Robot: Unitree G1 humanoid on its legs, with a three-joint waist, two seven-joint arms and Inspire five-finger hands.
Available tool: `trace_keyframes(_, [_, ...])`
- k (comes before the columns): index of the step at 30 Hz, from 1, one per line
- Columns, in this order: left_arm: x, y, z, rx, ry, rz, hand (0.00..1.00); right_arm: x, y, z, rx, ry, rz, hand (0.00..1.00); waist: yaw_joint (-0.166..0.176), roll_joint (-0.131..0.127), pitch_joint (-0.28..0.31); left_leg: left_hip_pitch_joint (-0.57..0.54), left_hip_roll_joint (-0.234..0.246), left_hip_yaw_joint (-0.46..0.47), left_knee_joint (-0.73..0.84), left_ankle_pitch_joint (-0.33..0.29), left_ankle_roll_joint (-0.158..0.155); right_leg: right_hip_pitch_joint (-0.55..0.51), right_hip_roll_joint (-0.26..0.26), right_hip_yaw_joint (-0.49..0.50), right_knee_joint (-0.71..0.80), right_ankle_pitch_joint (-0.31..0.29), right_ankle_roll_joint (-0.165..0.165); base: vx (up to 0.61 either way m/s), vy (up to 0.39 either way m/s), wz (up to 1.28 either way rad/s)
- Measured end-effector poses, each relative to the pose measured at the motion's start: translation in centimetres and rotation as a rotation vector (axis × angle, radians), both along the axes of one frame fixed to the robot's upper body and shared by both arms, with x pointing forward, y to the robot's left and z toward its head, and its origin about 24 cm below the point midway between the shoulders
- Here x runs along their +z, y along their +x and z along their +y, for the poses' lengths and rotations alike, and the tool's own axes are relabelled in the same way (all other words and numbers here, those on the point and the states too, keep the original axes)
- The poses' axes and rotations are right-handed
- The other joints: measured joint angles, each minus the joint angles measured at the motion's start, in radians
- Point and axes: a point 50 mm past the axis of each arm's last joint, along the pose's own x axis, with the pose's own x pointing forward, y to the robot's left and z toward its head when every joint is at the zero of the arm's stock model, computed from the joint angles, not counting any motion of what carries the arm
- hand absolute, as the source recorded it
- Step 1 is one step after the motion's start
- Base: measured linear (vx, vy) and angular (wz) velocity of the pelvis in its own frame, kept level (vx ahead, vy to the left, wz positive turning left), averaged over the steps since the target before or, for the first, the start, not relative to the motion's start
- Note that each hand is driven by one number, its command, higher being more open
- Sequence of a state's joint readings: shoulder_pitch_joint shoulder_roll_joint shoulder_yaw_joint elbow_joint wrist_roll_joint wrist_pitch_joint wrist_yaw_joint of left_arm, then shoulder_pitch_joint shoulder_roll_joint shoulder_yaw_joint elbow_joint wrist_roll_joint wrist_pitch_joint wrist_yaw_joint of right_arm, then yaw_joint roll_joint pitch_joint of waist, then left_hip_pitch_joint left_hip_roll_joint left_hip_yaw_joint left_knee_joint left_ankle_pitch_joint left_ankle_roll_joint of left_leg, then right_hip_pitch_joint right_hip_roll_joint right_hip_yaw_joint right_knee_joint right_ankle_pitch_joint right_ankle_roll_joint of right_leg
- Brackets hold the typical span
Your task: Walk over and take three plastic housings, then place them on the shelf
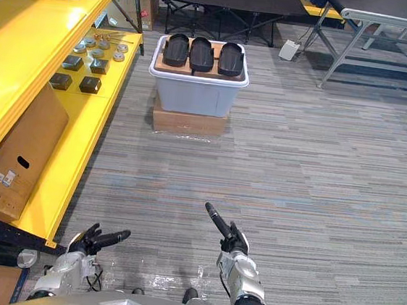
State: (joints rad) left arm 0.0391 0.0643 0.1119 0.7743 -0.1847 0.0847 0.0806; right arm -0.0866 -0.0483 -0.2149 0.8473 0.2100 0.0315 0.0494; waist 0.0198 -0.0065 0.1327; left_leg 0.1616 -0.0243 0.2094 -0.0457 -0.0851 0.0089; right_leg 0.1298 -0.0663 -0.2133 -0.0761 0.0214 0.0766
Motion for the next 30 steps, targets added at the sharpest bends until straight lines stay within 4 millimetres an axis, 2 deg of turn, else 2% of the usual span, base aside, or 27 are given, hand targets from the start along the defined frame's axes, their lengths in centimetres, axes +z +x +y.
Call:
trace_keyframes(2, [-0.1, -0.2, 0.0, 0.009, 0.004, 0.006, 1.00, 0.0, 0.0, 0.0, -0.010, -0.005, 0.004, 1.00, 0.000, 0.000, 0.000, 0.003, -0.001, 0.007, 0.001, -0.004, -0.007, 0.000, 0.000, 0.001, 0.000, 0.001, 0.001, 0.01, -0.013, -0.12])
trace_keyframes(4, [-0.5, -1.3, -0.2, 0.027, 0.003, 0.037, 1.00, -0.3, -0.4, -0.1, -0.025, -0.010, 0.022, 1.00, 0.000, 0.001, 0.000, 0.005, -0.001, 0.016, 0.006, -0.009, -0.014, 0.000, 0.000, 0.002, 0.000, 0.006, 0.009, 0.01, -0.007, -0.14])
trace_keyframes(6, [-0.9, -2.3, -0.5, 0.036, 0.002, 0.066, 1.00, -0.7, -1.1, -0.2, -0.047, -0.012, 0.047, 1.00, 0.001, 0.000, 0.000, 0.010, -0.003, 0.021, 0.010, -0.018, -0.026, 0.002, -0.002, 0.005, 0.000, 0.008, 0.011, 0.01, 0.004, -0.12])
trace_keyframes(7, [-1.5, -3.7, -0.8, 0.024, 0.030, 0.117, 1.00, -1.2, -2.1, -0.4, -0.064, -0.009, 0.078, 1.00, 0.000, 0.001, 0.001, 0.019, -0.006, 0.021, 0.015, -0.022, -0.024, 0.011, -0.005, 0.010, 0.002, 0.009, 0.012, 0.01, 0.017, -0.08])
trace_keyframes(8, [-1.7, -4.0, -1.0, 0.010, 0.041, 0.132, 1.00, -1.5, -2.6, -0.5, -0.072, -0.006, 0.095, 1.00, 0.000, 0.003, 0.002, 0.020, -0.005, 0.020, 0.025, -0.028, -0.019, 0.011, -0.006, 0.012, 0.012, 0.008, 0.012, 0.01, 0.026, -0.13])
trace_keyframes(10, [-2.0, -4.8, -1.2, -0.007, 0.058, 0.160, 1.00, -1.9, -3.6, -0.9, -0.101, -0.002, 0.125, 1.00, 0.002, 0.025, 0.020, 0.019, 0.007, 0.019, 0.059, -0.041, -0.004, -0.029, -0.007, 0.017, 0.118, -0.018, 0.004, -0.01, 0.040, -0.08])
trace_keyframes(11, [-2.1, -4.7, -1.6, -0.004, 0.050, 0.155, 1.00, -2.1, -4.2, -1.1, -0.117, 0.001, 0.135, 1.00, -0.001, 0.034, 0.041, 0.021, 0.007, 0.016, 0.075, -0.046, 0.004, -0.092, -0.027, 0.014, 0.274, -0.070, 0.004, -0.06, 0.087, 0.08])
trace_keyframes(12, [-2.0, -4.6, -1.6, -0.002, 0.051, 0.151, 1.00, -2.4, -5.1, -1.2, -0.141, 0.011, 0.151, 1.00, -0.003, 0.034, 0.055, 0.028, 0.001, 0.014, 0.081, -0.052, 0.016, -0.172, -0.058, 0.004, 0.452, -0.114, -0.014, -0.06, 0.069, 0.16])
trace_keyframes(13, [-2.0, -4.6, -1.6, -0.001, 0.049, 0.150, 1.00, -2.6, -5.7, -1.1, -0.157, 0.018, 0.157, 1.00, -0.010, 0.033, 0.063, 0.036, -0.002, 0.008, 0.081, -0.058, 0.030, -0.205, -0.074, -0.008, 0.527, -0.129, -0.015, -0.07, 0.072, 0.25])
trace_keyframes(14, [-2.1, -4.6, -1.3, 0.014, 0.051, 0.153, 1.00, -3.0, -6.8, -1.0, -0.193, 0.041, 0.175, 1.00, -0.015, 0.019, 0.073, 0.053, -0.013, 0.001, 0.082, -0.068, 0.056, -0.238, -0.106, -0.026, 0.608, -0.167, -0.018, -0.04, 0.025, 0.17])
trace_keyframes(16, [-2.1, -4.7, -0.5, 0.028, 0.074, 0.165, 1.00, -3.3, -7.6, -0.7, -0.212, 0.055, 0.184, 1.00, -0.022, 0.006, 0.080, 0.059, -0.016, 0.000, 0.095, -0.085, 0.056, -0.258, -0.125, -0.030, 0.565, -0.170, -0.015, -0.02, 0.000, 0.02])
trace_keyframes(19, [-2.3, -4.5, -0.4, 0.032, 0.075, 0.174, 1.00, -3.6, -8.4, -0.7, -0.271, 0.091, 0.185, 1.00, -0.025, 0.006, 0.080, 0.057, 0.026, 0.001, 0.117, -0.131, 0.030, -0.283, -0.099, -0.030, 0.358, -0.133, 0.021, 0.05, -0.052, -0.12])
trace_keyframes(21, [-2.3, -4.5, -0.2, 0.046, 0.074, 0.186, 1.00, -3.7, -9.1, -1.0, -0.287, 0.092, 0.190, 1.00, -0.025, -0.002, 0.082, 0.074, 0.051, 0.000, 0.116, -0.149, 0.000, -0.293, -0.095, -0.031, 0.256, -0.089, 0.025, 0.19, -0.163, 0.02])
trace_keyframes(22, [-2.4, -4.7, 0.1, 0.067, 0.074, 0.194, 1.00, -3.9, -9.6, -1.1, -0.288, 0.093, 0.199, 1.00, -0.025, -0.013, 0.077, 0.088, 0.057, -0.007, 0.115, -0.164, -0.023, -0.296, -0.097, -0.029, 0.247, -0.072, 0.012, 0.26, -0.203, 0.06])
trace_keyframes(24, [-2.4, -4.8, 0.1, 0.088, 0.076, 0.204, 1.00, -4.0, -10.1, -1.3, -0.300, 0.097, 0.215, 1.00, -0.030, -0.016, 0.073, 0.107, 0.079, -0.020, 0.117, -0.187, -0.054, -0.295, -0.088, -0.034, 0.277, -0.008, -0.017, 0.34, -0.242, 0.22])
trace_keyframes(25, [-2.5, -5.0, -0.3, 0.105, 0.067, 0.211, 1.00, -4.1, -10.3, -1.6, -0.303, 0.091, 0.224, 1.00, -0.040, -0.001, 0.061, 0.116, 0.118, -0.033, 0.115, -0.203, -0.078, -0.297, -0.064, -0.047, 0.311, 0.001, -0.026, 0.48, -0.301, 0.35])
trace_keyframes(26, [-2.7, -5.5, -0.7, 0.139, 0.048, 0.230, 1.00, -4.1, -10.6, -2.2, -0.305, 0.078, 0.235, 1.00, -0.045, 0.030, 0.044, 0.123, 0.152, -0.044, 0.128, -0.196, -0.098, -0.300, -0.028, -0.062, 0.328, -0.021, -0.059, 0.45, -0.243, 0.20])
trace_keyframes(27, [-2.8, -5.9, -0.7, 0.166, 0.030, 0.242, 1.00, -4.1, -10.6, -2.3, -0.305, 0.078, 0.243, 1.00, -0.044, 0.035, 0.042, 0.115, 0.166, -0.046, 0.158, -0.198, -0.097, -0.295, -0.014, -0.062, 0.340, -0.037, -0.083, 0.47, -0.259, -0.13])
trace_keyframes(28, [-2.9, -6.0, -0.5, 0.218, 0.002, 0.245, 1.00, -4.2, -10.3, -2.2, -0.300, 0.086, 0.245, 1.00, -0.042, 0.033, 0.041, 0.070, 0.186, -0.065, 0.288, -0.189, -0.107, -0.282, -0.004, -0.061, 0.362, -0.054, -0.106, 0.39, -0.229, -0.21])
trace_keyframes(29, [-2.9, -6.1, -0.3, 0.262, -0.014, 0.245, 1.00, -4.2, -10.3, -2.2, -0.306, 0.094, 0.244, 1.00, -0.045, 0.032, 0.041, 0.029, 0.200, -0.082, 0.421, -0.176, -0.129, -0.248, 0.003, -0.063, 0.353, -0.073, -0.109, 0.47, -0.292, -0.08])
trace_keyframes(30, [-2.9, -6.1, -0.4, 0.305, -0.034, 0.240, 1.00, -4.2, -10.4, -2.0, -0.304, 0.102, 0.243, 1.00, -0.047, 0.042, 0.045, -0.071, 0.240, -0.087, 0.674, -0.137, -0.157, -0.177, 0.025, -0.072, 0.301, -0.083, -0.118, 0.46, -0.245, 0.13])
